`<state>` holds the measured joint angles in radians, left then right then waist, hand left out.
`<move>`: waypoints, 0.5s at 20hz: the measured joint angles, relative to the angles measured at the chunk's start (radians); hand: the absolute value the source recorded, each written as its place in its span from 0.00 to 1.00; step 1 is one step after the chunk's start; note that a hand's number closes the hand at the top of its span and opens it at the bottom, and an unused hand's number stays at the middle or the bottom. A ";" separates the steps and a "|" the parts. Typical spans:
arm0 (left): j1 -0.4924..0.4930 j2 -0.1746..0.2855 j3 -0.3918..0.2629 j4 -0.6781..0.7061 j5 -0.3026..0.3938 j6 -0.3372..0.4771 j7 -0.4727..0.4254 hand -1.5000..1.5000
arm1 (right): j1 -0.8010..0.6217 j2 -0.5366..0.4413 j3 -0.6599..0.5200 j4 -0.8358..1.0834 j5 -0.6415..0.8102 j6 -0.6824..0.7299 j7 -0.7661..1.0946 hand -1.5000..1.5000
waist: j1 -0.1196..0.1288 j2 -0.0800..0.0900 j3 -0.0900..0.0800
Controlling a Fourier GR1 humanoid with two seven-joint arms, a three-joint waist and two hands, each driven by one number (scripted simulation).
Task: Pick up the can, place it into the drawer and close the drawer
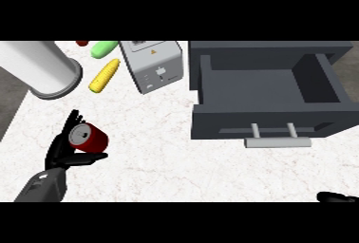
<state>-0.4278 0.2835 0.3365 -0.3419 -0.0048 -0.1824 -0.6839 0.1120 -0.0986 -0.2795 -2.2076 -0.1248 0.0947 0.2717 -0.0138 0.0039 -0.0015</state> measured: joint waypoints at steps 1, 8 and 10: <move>-0.021 -0.006 -0.004 0.013 -0.004 -0.001 0.006 0.00 | 0.005 -0.009 -0.016 -0.007 -0.018 0.007 0.005 0.00 | -0.003 0.000 0.000; -0.074 -0.013 -0.026 0.066 -0.011 -0.084 -0.021 1.00 | -0.016 -0.005 -0.016 -0.009 -0.009 -0.004 0.020 0.00 | -0.001 0.000 0.000; -0.098 -0.010 -0.025 0.089 -0.009 -0.104 -0.027 1.00 | -0.023 -0.003 -0.012 -0.007 -0.006 -0.005 0.021 0.00 | -0.003 0.001 0.000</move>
<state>-0.5258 0.2736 0.3117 -0.2529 -0.0138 -0.2868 -0.7105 0.0894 -0.1016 -0.2920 -2.2149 -0.1312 0.0894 0.2931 -0.0166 0.0048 -0.0016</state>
